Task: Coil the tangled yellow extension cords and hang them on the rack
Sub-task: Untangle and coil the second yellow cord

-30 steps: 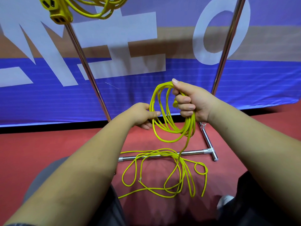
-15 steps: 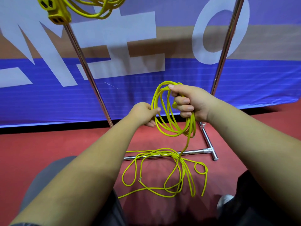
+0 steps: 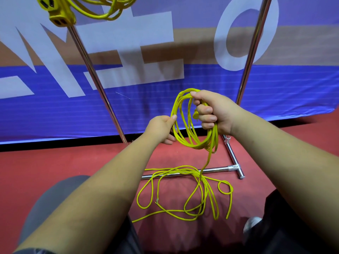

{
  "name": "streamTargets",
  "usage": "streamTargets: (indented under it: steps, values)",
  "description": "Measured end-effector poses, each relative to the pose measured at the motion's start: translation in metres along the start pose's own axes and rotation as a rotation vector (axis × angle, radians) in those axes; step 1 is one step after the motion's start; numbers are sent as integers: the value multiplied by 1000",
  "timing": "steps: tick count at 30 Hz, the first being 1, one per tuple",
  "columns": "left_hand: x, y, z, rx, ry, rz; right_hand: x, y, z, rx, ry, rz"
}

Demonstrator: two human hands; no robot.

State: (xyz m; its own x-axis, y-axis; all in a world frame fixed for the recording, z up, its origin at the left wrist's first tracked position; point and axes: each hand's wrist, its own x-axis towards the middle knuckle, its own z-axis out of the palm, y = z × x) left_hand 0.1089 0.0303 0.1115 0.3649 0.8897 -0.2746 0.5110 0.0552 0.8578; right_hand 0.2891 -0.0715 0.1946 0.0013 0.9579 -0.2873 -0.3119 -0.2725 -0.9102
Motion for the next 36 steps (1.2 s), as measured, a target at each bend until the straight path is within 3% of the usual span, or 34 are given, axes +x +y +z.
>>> streamTargets:
  steps: [4, 7, 11, 16, 20, 26, 32, 36]
  values:
    - [4, -1, 9, -41, 44, -146, 3, -1, -3, 41, 90, -18]
    - [0, -23, 19, 340, -179, -264, 5, -1, -10, 89, 147, -34]
    - [-15, -45, 48, 955, -557, -10, 5, -1, -18, 157, 190, -32]
    - [-22, -74, 104, 905, -639, 88, 1, -5, -26, 179, 198, -29]
    - [-24, -110, 142, 803, -584, 119, -1, -8, -30, 159, 197, -30]
    - [-13, -113, 128, 624, -315, 204, -1, -15, -35, 99, 203, -43]
    - [10, -42, 51, 464, -96, 222, -4, -19, -36, -175, 218, -101]
    - [18, 29, -14, 546, 53, 313, -5, -23, -34, -174, 226, -150]
